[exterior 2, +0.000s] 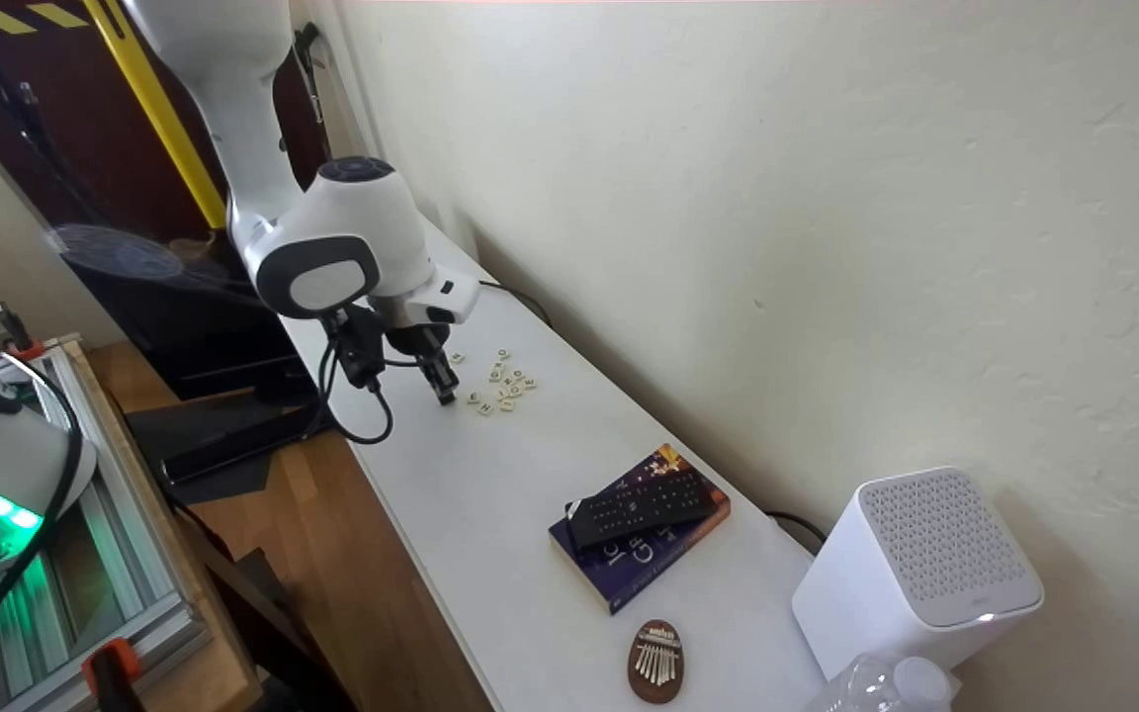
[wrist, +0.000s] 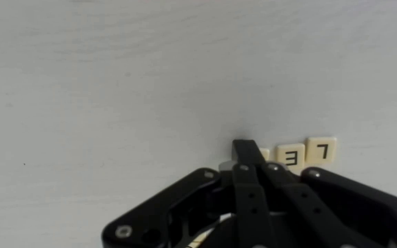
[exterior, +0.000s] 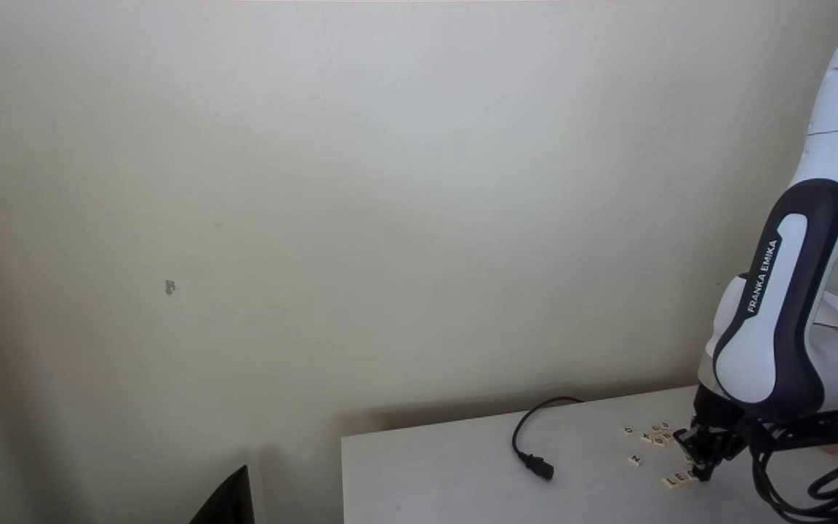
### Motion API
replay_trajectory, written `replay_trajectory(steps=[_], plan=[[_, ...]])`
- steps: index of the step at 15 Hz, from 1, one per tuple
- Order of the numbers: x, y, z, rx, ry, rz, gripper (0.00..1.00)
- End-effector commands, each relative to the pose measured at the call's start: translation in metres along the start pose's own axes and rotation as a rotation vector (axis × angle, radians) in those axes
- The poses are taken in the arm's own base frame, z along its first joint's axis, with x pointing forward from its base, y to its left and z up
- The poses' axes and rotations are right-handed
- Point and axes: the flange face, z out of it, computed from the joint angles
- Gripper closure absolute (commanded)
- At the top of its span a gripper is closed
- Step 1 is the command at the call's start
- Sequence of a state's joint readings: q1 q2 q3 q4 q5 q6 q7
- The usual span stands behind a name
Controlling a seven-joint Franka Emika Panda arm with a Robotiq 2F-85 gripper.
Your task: Spell out the word "leg" with the letter blocks
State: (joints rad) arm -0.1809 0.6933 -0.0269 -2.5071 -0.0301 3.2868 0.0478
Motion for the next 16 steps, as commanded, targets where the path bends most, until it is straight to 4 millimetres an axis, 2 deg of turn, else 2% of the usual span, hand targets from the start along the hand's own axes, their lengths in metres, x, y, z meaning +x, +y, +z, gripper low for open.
replay_trajectory(steps=[1,16], plan=[[0.0036,-0.0043,0.0051,0.005,-0.010,0.017,1.00],[0.0035,-0.0104,0.0072,-0.010,-0.061,-0.062,1.00]])
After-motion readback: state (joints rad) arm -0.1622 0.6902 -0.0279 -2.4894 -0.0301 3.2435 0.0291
